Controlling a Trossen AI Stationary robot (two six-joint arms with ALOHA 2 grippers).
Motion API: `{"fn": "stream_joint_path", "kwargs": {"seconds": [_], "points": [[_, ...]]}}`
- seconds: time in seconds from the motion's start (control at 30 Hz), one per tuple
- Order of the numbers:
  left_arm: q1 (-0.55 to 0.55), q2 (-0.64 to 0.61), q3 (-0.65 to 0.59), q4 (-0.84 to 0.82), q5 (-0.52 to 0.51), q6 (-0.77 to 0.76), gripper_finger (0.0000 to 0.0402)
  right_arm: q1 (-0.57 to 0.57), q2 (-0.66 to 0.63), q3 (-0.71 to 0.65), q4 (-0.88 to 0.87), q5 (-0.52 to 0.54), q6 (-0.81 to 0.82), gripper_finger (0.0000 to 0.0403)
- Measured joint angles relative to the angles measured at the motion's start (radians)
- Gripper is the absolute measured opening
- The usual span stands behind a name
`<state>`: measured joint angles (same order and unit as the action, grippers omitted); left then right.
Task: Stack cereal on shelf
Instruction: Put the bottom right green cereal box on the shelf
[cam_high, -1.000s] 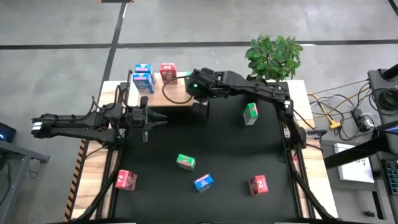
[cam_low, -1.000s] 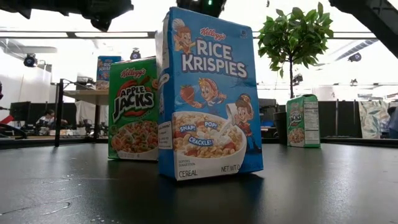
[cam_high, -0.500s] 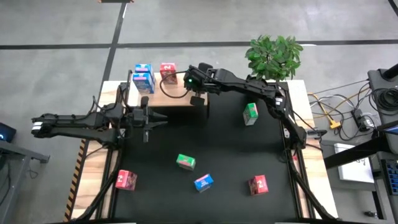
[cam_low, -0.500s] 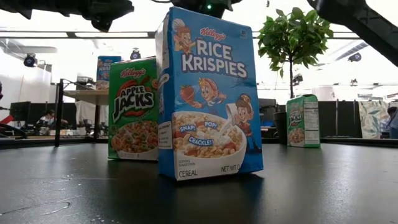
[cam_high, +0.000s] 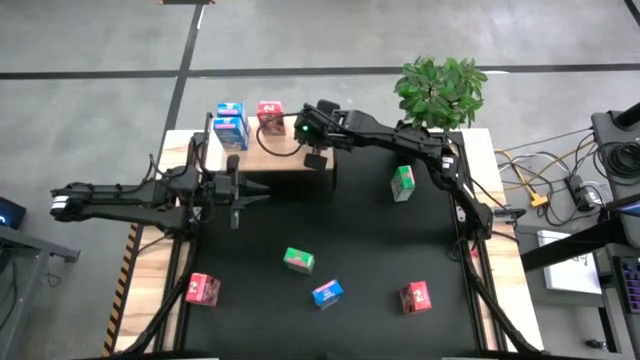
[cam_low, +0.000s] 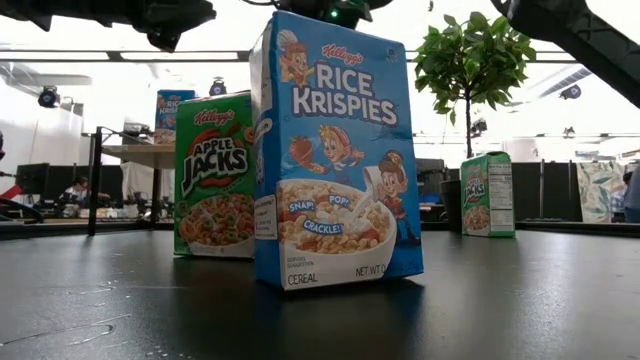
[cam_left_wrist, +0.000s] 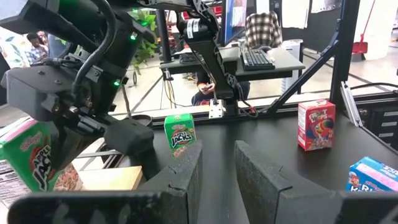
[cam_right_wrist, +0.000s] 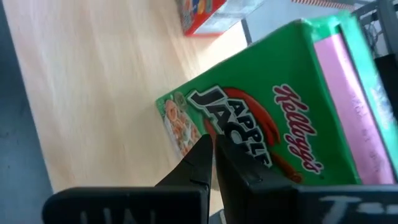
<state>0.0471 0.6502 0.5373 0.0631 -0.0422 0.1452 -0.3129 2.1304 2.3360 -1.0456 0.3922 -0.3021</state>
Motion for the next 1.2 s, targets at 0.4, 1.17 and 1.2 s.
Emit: {"fn": "stream_joint_path", "kwargs": {"seconds": [0.4, 1.17, 1.2], "points": [[0.000, -0.001, 0.000, -0.001, 0.000, 0.000, 0.0076, -0.010, 0.000, -0.017, 0.132, -0.007, -0.019, 0.0009], [0.000, -0.003, 0.000, -0.012, 0.000, 0.003, 0.0076, -0.010, -0.018, -0.090, 0.149, -0.007, -0.051, 0.0009], [0.000, -0.003, 0.000, -0.012, 0.000, 0.003, 0.0076, -0.014, -0.018, -0.100, 0.163, -0.007, -0.056, 0.0009]]}}
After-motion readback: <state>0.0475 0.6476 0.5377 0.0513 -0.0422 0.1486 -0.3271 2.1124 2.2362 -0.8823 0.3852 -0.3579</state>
